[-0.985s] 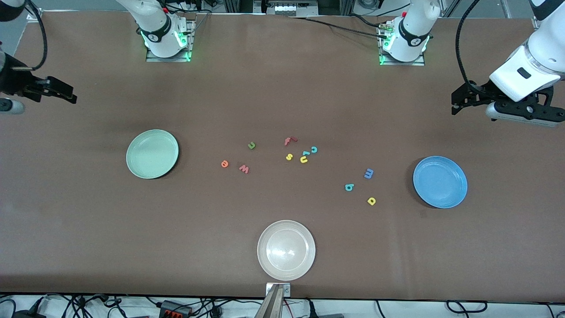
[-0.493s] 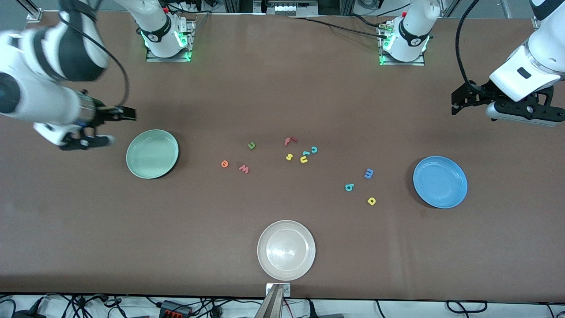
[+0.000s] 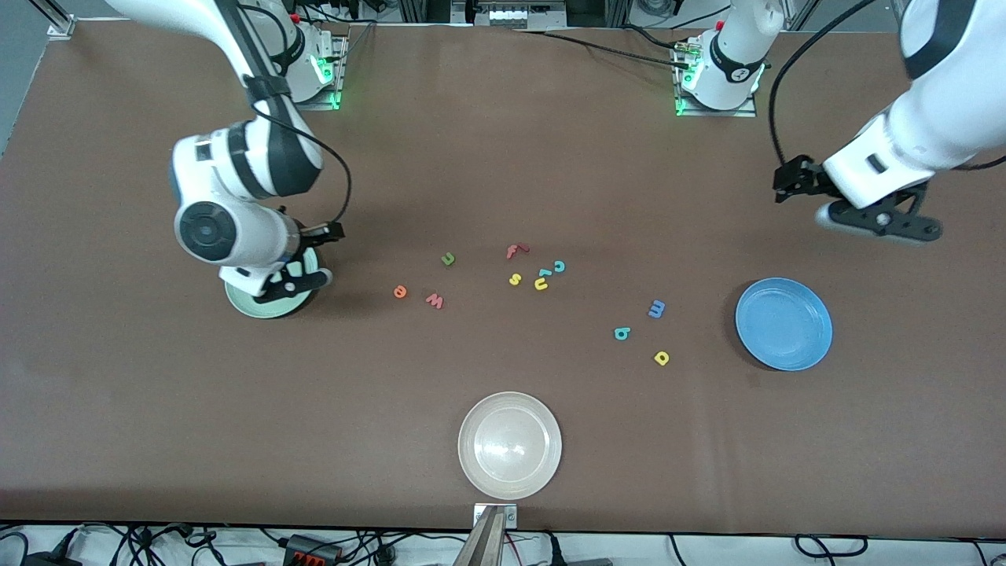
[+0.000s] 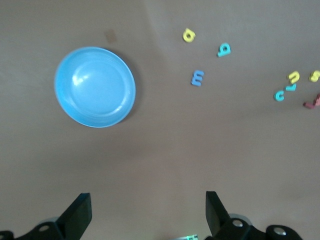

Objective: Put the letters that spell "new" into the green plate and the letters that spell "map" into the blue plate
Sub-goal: 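Reach the right gripper toward the letters while the left gripper follows, then grasp the orange e with the right gripper while the left grasps E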

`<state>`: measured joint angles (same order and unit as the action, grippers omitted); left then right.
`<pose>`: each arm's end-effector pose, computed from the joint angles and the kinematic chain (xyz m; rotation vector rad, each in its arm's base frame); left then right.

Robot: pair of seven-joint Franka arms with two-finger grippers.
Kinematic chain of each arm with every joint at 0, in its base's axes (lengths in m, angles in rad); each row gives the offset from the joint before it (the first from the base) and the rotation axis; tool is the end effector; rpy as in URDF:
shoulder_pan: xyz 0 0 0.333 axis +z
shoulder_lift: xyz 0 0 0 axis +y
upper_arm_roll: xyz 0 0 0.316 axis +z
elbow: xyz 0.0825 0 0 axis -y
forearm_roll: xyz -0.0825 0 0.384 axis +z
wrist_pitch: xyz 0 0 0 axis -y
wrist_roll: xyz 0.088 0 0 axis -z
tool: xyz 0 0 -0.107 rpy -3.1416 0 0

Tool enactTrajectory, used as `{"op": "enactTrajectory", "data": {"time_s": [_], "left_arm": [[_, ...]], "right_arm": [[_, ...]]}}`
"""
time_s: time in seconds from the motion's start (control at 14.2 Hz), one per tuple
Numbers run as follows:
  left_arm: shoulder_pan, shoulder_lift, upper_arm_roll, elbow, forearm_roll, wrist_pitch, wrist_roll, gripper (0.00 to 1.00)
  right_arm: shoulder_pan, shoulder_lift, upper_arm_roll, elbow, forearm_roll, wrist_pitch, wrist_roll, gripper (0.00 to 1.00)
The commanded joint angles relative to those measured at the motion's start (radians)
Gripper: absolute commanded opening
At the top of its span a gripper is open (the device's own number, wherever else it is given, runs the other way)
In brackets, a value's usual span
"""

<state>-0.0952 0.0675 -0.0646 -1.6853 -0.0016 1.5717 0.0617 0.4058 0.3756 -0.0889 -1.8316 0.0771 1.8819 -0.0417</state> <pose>0.5564 -0.0889 0.5333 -3.1067 0.3456 0.2837 0.5673 0.1951 0.3061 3.0509 0.4984 -0.5069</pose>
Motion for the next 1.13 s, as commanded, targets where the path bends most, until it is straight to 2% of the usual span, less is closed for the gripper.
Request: {"op": "enactTrajectory", "data": {"time_s": [0.0,0.21,0.42,0.56,0.7,0.77,0.99,1.06], "left_arm": [[-0.026,0.106,-0.014,0.027,0.02,0.01,0.017,1.0],[-0.055,0.196,-0.015,0.004,0.022,0.152,0.105,1.0],[-0.055,0.293,-0.015,-0.017,0.031,0.286,0.168,1.0],[-0.075,0.339,-0.023,-0.046,0.096,0.376,0.168,1.0],[-0.092,0.368,-0.023,-0.098,0.106,0.486,0.17,1.0],[-0.092,0.383,-0.023,-0.125,0.106,0.546,0.171,0.97],[-0.095,0.428,-0.027,-0.195,0.104,0.697,0.167,0.8],[-0.095,0.442,-0.027,-0.206,0.104,0.73,0.164,0.79]], "right_arm": [[0.048,0.057,-0.008,0.02,0.015,0.083,-0.007,1.0],[0.082,0.13,0.0,0.022,0.013,0.205,-0.073,1.0],[0.111,0.167,0.006,0.022,0.015,0.272,-0.086,1.0],[0.131,0.189,0.008,0.022,0.013,0.339,-0.096,1.0],[0.145,0.207,0.008,0.023,0.013,0.388,-0.103,0.94],[0.148,0.218,0.008,0.023,0.013,0.41,-0.104,0.89],[0.165,0.23,0.008,0.023,0.013,0.425,-0.104,0.8],[0.168,0.238,0.008,0.023,0.015,0.44,-0.104,0.78]]}}
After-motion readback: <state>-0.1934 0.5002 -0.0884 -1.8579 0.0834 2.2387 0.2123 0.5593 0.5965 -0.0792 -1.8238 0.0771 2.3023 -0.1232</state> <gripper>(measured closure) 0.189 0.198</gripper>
